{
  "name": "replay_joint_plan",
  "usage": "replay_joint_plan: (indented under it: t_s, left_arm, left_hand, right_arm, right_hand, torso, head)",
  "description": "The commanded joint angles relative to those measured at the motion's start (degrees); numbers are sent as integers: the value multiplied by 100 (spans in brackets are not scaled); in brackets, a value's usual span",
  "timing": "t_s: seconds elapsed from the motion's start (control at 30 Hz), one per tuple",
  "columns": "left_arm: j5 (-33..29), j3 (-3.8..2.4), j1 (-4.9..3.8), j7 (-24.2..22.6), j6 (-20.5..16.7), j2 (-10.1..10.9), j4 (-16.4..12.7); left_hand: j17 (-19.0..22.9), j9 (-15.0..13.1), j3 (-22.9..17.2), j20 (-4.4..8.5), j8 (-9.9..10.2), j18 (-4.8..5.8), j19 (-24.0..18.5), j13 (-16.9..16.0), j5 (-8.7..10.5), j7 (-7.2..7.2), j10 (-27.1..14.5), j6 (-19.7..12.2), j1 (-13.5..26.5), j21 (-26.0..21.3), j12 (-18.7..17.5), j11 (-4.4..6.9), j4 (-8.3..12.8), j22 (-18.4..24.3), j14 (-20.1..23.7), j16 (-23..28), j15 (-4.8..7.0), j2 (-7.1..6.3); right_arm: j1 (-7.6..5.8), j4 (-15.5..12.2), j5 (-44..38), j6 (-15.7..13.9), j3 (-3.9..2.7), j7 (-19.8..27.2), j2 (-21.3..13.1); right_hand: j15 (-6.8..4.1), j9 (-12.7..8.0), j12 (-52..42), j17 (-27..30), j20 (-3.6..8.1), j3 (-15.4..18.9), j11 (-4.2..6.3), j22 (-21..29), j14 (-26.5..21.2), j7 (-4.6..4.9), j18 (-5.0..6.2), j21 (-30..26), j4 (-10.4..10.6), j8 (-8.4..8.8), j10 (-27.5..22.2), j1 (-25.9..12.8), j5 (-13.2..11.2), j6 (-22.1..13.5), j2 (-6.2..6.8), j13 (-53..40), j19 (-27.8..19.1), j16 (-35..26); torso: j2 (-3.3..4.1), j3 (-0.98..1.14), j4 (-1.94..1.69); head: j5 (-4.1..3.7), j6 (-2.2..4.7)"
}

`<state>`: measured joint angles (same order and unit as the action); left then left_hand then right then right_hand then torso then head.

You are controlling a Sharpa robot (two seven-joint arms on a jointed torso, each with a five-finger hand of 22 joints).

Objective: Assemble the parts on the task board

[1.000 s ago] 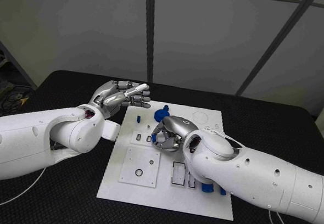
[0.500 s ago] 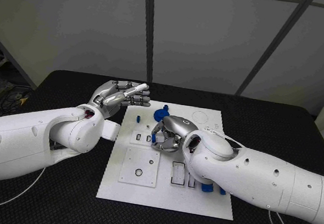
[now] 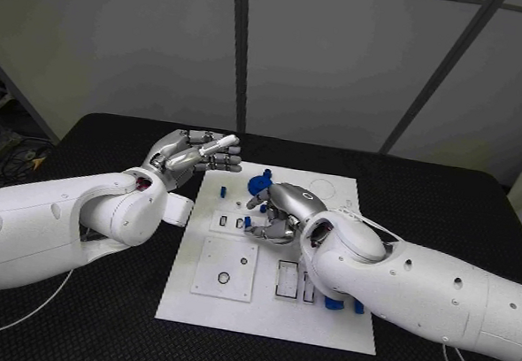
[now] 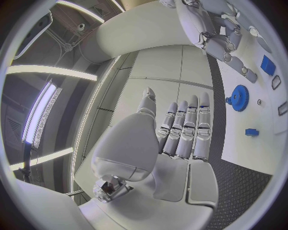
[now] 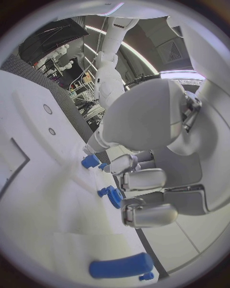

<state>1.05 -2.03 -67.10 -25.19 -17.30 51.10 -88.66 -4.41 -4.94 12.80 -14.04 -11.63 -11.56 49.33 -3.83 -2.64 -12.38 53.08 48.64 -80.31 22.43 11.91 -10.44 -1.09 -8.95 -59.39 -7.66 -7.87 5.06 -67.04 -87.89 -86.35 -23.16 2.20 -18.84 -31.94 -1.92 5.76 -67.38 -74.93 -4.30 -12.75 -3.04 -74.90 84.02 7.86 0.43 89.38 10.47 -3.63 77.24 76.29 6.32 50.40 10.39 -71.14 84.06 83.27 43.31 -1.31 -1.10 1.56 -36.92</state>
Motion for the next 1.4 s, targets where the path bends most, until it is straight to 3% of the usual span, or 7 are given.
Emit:
replay_joint_plan:
  t_s: [0.03,0.47,0.77,0.9,0.93,1.0,1.4]
  left_arm:
    - [10,-5,-8,28,38,2,34]
    - [554,-4,-6,432,136,-18,306]
    - [1730,-6,-22,1383,796,39,394]
    - [2462,-6,-147,2159,1331,6,426]
    - [2742,-5,-202,2448,1514,-14,435]
    - [3100,-3,-275,2752,1686,-45,441]
    - [4868,181,-759,4400,2262,-433,572]
  left_hand:
    - [-1,8,1,6,22,121,-6,-3,-38,-54,41,59,16,18,-19,7,44,7,-31,12,-20,66]
    - [-69,-6,52,116,23,97,398,-49,-187,8,327,186,-47,134,38,105,199,29,-377,-87,110,209]
    - [-1127,-392,183,874,-350,101,2270,-645,-682,510,1660,862,-121,1429,771,770,396,-559,-2517,-1751,868,367]
    - [-5099,-885,380,1059,-674,455,2883,-1643,-513,694,1845,1095,87,3776,1548,1012,408,-3371,-2661,-5457,1014,370]
    - [-7013,-1169,475,1198,-910,643,3306,-4116,-410,838,2507,1187,414,4938,3810,1117,207,-5011,-2889,-7072,1068,402]
    - [-8247,-1530,503,1273,-1143,842,3589,-5927,-363,907,2863,1107,662,5780,5432,1131,-6,-6291,-3013,-8015,1164,529]
    - [-7759,-3302,607,1198,-1802,800,3231,-6639,-202,905,2338,318,737,5955,5677,1106,-518,-6294,-2783,-7613,1208,699]
  right_arm:
    - [-9,-239,259,-277,-7,745,-218]
    - [-153,-1245,1555,165,-297,1465,-1462]
    - [-358,-1457,1884,372,-397,1377,-2043]
    - [-431,-1404,1953,415,-409,1341,-2212]
    - [-450,-1366,1965,433,-410,1302,-2251]
    - [-475,-1319,1969,487,-412,1238,-2301]
    - [-564,-1123,1853,572,-413,931,-2478]
  right_hand:
    - [37,-6,50,-224,-55,-6,6,-1315,297,6,6,-56,45,3,-53,90,32,-69,-4,19,467,-65]
    - [19,30,113,119,-44,-17,30,-849,200,-25,123,-359,115,-65,-104,276,40,143,-46,71,163,-320]
    - [13,37,98,166,-38,-31,41,-807,192,-37,133,-391,142,-66,-91,285,39,192,-93,63,138,-363]
    - [10,41,92,189,-35,-25,45,-791,188,-41,136,-404,163,-69,-85,270,26,218,-99,60,128,-383]
    - [9,41,88,188,-34,-25,46,-790,189,-42,137,-405,165,-69,-83,269,26,222,-100,57,128,-383]
    - [9,43,77,186,-33,-26,49,-787,190,-45,137,-408,170,-71,-75,269,25,232,-105,49,127,-383]
    - [1,50,39,216,-25,-24,62,-758,194,-58,144,-433,186,-61,-44,292,148,286,-93,24,114,-417]
  torso:
    - [-10,0,6]
    - [-112,43,32]
    - [-212,90,7]
    - [-246,108,0]
    - [-267,116,0]
    - [-284,125,2]
    - [-331,149,15]
  head:
    - [17,24]
    - [51,40]
    - [39,-26]
    - [35,-57]
    - [31,-79]
    - [31,-107]
    - [52,-165]
